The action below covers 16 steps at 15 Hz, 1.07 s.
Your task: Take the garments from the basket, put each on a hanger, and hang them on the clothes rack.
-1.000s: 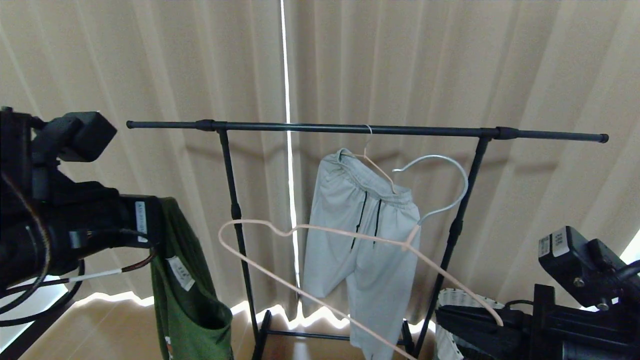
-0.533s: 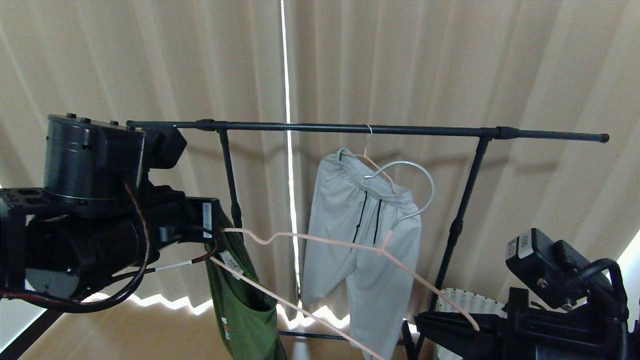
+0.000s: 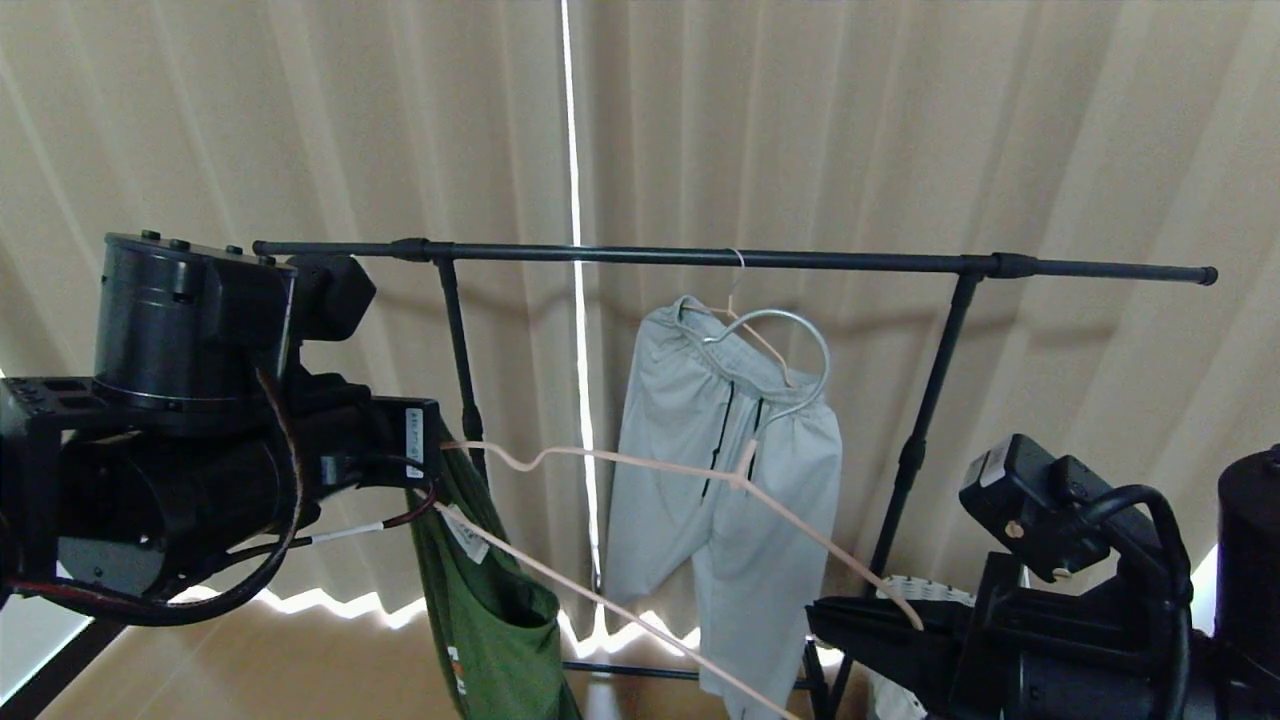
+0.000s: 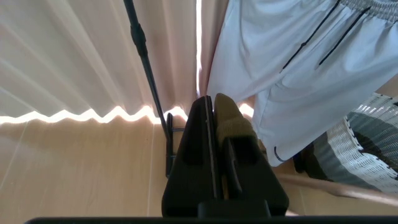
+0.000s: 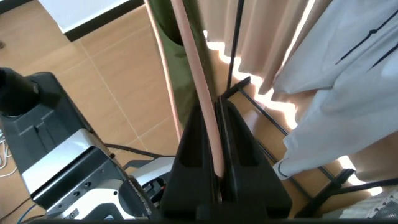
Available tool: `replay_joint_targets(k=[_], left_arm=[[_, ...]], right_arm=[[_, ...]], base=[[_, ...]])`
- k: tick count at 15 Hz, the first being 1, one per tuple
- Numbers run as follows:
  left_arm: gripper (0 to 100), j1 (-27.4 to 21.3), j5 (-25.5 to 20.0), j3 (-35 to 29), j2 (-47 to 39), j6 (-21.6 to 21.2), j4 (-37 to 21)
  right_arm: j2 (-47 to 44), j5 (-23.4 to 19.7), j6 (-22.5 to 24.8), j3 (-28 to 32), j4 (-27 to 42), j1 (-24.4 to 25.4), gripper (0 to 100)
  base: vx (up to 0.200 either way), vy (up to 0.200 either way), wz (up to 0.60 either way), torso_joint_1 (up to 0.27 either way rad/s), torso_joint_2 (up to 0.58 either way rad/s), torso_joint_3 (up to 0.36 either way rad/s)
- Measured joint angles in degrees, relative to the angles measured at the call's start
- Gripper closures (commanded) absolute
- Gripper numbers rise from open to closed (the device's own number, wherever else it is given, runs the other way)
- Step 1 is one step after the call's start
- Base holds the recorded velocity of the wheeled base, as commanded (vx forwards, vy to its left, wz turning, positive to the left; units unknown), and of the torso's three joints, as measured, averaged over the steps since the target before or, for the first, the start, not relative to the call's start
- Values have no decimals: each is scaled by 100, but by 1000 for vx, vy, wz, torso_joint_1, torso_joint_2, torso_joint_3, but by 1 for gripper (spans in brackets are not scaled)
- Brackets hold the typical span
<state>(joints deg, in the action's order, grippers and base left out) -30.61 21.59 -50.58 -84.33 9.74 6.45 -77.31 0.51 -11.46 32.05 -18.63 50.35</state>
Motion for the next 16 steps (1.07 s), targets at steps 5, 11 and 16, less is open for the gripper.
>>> replay_joint_targets(k=[5,11,16], left_arm=[[100,-21,0,45,82,-83,-27],[100,-17,528,33,0,-93,-2],[100,-48,536,-7,-54,-88,-38]], right_arm=[[-293,-2,-6,282,-4,-243,100],[-695,0,-17,516,5,-223,100],[-1167,736,-542,767,-6,-151,100]], base=[[0,0,0,0,0,0],[0,0,0,0,0,0],[0,0,0,0,0,0]])
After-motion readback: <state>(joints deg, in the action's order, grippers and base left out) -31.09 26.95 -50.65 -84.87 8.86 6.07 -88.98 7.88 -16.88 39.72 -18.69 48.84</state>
